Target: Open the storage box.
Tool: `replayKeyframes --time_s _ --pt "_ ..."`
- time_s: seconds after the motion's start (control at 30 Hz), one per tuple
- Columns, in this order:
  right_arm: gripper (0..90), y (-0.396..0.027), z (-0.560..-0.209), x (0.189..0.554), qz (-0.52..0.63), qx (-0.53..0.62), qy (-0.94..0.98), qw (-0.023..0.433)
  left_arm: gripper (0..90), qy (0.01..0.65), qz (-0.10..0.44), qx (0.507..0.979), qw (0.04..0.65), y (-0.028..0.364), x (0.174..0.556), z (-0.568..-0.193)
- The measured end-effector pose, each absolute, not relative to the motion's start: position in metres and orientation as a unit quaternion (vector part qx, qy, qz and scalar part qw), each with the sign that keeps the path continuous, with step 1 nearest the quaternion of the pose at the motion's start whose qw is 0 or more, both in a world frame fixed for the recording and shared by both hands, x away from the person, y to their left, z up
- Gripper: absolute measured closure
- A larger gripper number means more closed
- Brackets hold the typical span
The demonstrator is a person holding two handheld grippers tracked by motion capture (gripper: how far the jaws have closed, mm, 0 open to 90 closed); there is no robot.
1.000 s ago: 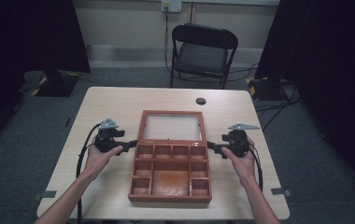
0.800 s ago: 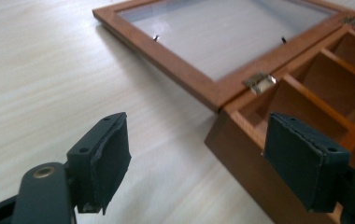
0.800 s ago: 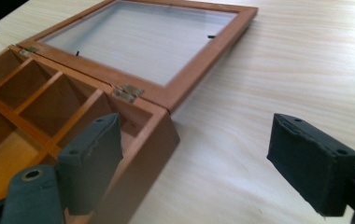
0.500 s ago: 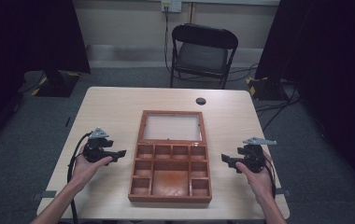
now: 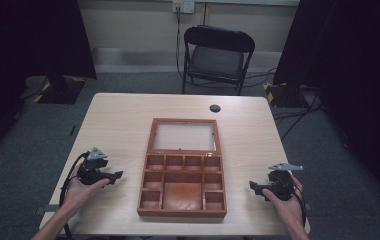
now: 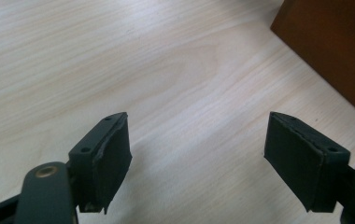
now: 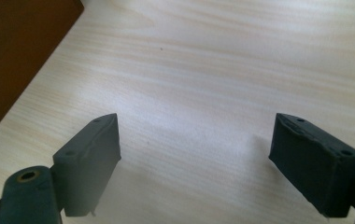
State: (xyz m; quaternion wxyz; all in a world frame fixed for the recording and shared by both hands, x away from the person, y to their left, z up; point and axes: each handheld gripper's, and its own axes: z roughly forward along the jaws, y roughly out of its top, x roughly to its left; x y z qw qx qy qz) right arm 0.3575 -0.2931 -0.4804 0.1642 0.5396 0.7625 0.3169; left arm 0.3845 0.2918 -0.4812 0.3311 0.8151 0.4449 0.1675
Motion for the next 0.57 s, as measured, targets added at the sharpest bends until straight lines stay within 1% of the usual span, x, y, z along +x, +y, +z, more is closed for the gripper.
replayKeyframes --time_s 0.07,0.13,0.17,0.2,0.27,0.33,0.37,0.43,0.57 --pt "15.2 -0.294 -0.483 0.358 0.305 0.542 0.765 0.166 22.2 0.439 0.171 0.821 0.323 0.290 0.382 -0.483" --pt "14.2 -0.294 -0.487 0.358 0.280 0.540 0.772 0.185 21.5 0.442 0.158 0.827 0.309 0.289 0.383 -0.488" --pt "14.2 -0.294 -0.488 0.358 0.281 0.540 0.770 0.191 21.0 0.442 0.164 0.827 0.307 0.289 0.384 -0.490" --pt "14.0 -0.294 -0.489 0.358 0.279 0.540 0.769 0.199 18.7 0.443 0.167 0.825 0.309 0.289 0.384 -0.491" --pt "9.7 -0.293 -0.492 0.359 0.285 0.538 0.765 0.208 17.7 0.448 0.176 0.816 0.319 0.290 0.384 -0.494" --pt "1.2 -0.294 -0.498 0.359 0.302 0.537 0.755 0.224 14.4 0.450 0.185 0.809 0.330 0.291 0.385 -0.497" --pt "0.0 -0.295 -0.501 0.360 0.310 0.536 0.751 0.228 13.0 0.450 0.189 0.804 0.341 0.291 0.385 -0.500" --pt "0.0 -0.295 -0.501 0.360 0.308 0.540 0.749 0.229 9.4 0.443 0.196 0.803 0.347 0.292 0.385 -0.502" --pt "0.0 -0.294 -0.501 0.361 0.307 0.542 0.747 0.230 9.3 0.442 0.196 0.804 0.346 0.292 0.385 -0.502"
